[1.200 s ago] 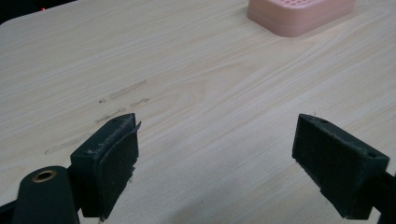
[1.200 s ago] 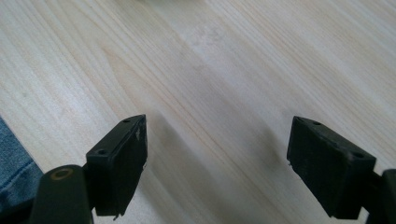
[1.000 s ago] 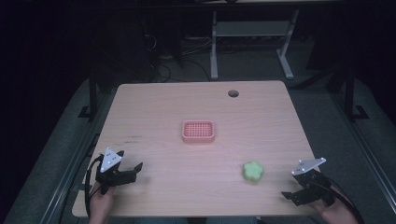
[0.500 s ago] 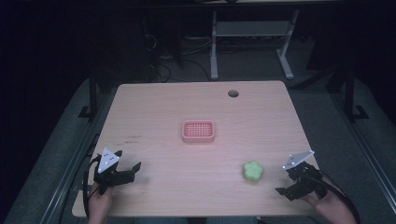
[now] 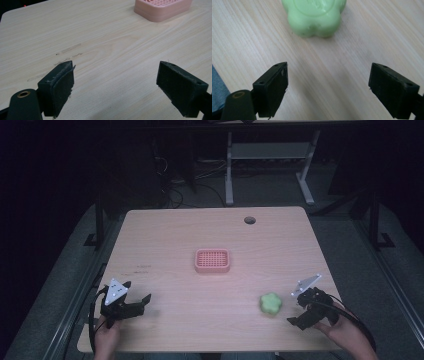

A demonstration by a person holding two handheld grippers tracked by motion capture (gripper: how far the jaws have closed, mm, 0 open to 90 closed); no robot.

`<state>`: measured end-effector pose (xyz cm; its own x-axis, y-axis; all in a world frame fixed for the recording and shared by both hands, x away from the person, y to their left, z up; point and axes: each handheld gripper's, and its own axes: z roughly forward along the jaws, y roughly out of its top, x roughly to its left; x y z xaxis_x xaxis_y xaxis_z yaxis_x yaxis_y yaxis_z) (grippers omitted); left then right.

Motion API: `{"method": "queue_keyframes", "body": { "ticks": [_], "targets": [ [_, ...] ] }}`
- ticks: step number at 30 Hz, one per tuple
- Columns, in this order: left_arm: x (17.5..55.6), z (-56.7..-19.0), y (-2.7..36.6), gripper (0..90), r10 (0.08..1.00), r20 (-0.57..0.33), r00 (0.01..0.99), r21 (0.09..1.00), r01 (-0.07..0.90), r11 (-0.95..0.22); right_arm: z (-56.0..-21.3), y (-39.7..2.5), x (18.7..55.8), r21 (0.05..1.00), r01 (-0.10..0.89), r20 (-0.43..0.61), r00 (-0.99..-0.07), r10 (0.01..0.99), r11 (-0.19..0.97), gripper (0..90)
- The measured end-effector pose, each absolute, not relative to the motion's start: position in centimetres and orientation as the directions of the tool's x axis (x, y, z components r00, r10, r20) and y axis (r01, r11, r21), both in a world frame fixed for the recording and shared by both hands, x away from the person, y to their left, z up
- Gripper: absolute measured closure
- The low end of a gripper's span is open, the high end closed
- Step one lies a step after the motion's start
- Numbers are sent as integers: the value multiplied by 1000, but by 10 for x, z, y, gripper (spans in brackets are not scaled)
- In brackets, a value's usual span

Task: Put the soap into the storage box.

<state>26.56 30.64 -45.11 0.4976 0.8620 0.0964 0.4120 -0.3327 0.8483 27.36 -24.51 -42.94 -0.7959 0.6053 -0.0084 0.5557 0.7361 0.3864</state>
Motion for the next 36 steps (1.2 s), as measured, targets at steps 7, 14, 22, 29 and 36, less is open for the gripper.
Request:
{"method": "queue_keyframes", "body": {
  "ticks": [7, 14, 22, 29, 36],
  "targets": [
    [265, -450, 307, 142, 861, 95, 500, 852, 406, -329, -426, -228, 284, 378, 526, -19, -818, 574, 762, 153],
    [265, -451, 307, 142, 861, 94, 501, 852, 407, -330, -426, -222, 291, 370, 514, -19, -829, 559, 774, 153],
    [265, -451, 307, 142, 861, 93, 500, 852, 407, -329, -427, -211, 297, 356, 496, -25, -842, 538, 792, 153],
    [265, -450, 307, 142, 859, 94, 503, 850, 408, -332, -428, -200, 303, 345, 473, -27, -859, 512, 811, 153],
    [265, -450, 307, 142, 860, 93, 502, 852, 408, -329, -429, -186, 309, 314, 453, -25, -875, 484, 835, 153]
  ]
}}
